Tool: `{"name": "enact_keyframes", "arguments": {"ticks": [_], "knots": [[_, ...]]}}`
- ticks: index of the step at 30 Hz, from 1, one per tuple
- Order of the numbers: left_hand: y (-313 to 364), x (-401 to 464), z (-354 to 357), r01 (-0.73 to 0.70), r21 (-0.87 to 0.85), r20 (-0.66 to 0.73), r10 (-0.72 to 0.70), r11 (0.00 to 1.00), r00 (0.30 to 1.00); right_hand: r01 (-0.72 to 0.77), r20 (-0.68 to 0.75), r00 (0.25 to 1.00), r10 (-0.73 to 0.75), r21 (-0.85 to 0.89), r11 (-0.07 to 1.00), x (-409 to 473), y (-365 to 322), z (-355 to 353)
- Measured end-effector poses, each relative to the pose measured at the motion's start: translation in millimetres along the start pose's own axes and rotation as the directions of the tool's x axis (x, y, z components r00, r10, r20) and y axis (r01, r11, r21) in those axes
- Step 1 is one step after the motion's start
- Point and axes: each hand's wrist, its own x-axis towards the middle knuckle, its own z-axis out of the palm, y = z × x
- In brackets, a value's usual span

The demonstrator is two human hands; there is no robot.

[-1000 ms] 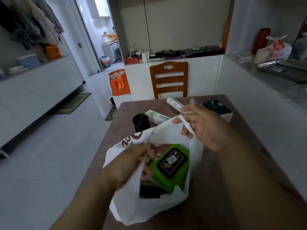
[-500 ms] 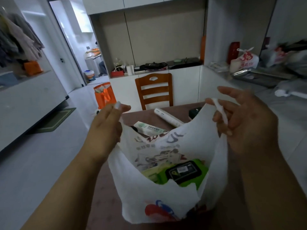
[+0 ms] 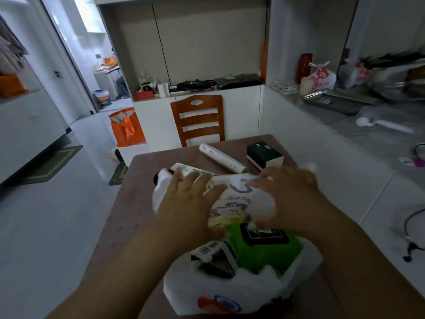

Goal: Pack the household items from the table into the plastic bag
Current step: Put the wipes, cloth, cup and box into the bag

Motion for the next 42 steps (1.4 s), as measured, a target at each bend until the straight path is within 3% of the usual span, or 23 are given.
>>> {"name": "enact_keyframes", "arguments": {"ticks": [3,6,9,13,14,16,19,22,28,31,35,37,42], "knots": [[-27,-2,66,0.089,0.045,0.279,-0.098,0.995,0.955,-0.142,0.327,0.939,0.109,0.08,0.987,14,34,56],[-40,-17,112,0.18,0.039,0.43,-0.179,0.983,0.885,-0.186,0.477,0.876,0.074,0.192,0.964,21,51,94],[-35,-21,121,0.209,-0.027,0.43,-0.178,0.978,0.885,-0.157,0.403,0.912,0.069,0.188,0.97,27,53,88],[-15,-7,85,0.097,-0.18,0.141,-0.072,0.979,0.987,0.015,0.119,0.992,-0.051,0.281,0.96,25,18,42],[-11,-4,80,0.059,-0.261,0.082,-0.039,0.963,0.996,0.063,0.13,0.985,-0.112,0.334,0.941,25,6,39],[-5,0,77,-0.001,-0.388,0.108,0.046,0.922,0.993,0.088,0.306,0.929,-0.209,0.367,0.926,24,-11,46],[-8,0,96,0.027,-0.352,0.31,0.089,0.936,0.947,0.019,0.443,0.892,-0.09,0.162,0.987,40,-4,66],[-11,-3,106,0.07,-0.329,0.354,0.054,0.942,0.934,-0.038,0.474,0.88,-0.018,0.108,0.993,55,13,72],[-4,13,56,0.097,-0.551,0.133,-0.028,0.829,0.991,-0.01,0.38,0.916,-0.13,0.345,0.939,56,1,32],[-8,30,19,0.055,-0.513,0.036,-0.043,0.857,0.998,0.059,0.28,0.947,-0.154,0.321,0.945,69,-1,-1],[-26,52,-16,0.086,-0.375,-0.082,-0.125,0.923,0.989,0.002,0.146,0.987,-0.063,0.384,0.923,105,6,-38],[-38,72,-25,0.164,-0.411,-0.022,-0.189,0.897,0.982,-0.065,0.147,0.989,0.012,0.361,0.93,137,17,-36],[-93,147,-6,0.411,-0.46,0.329,-0.279,0.787,0.902,-0.28,0.254,0.946,0.202,0.325,0.903,212,54,-5]]}}
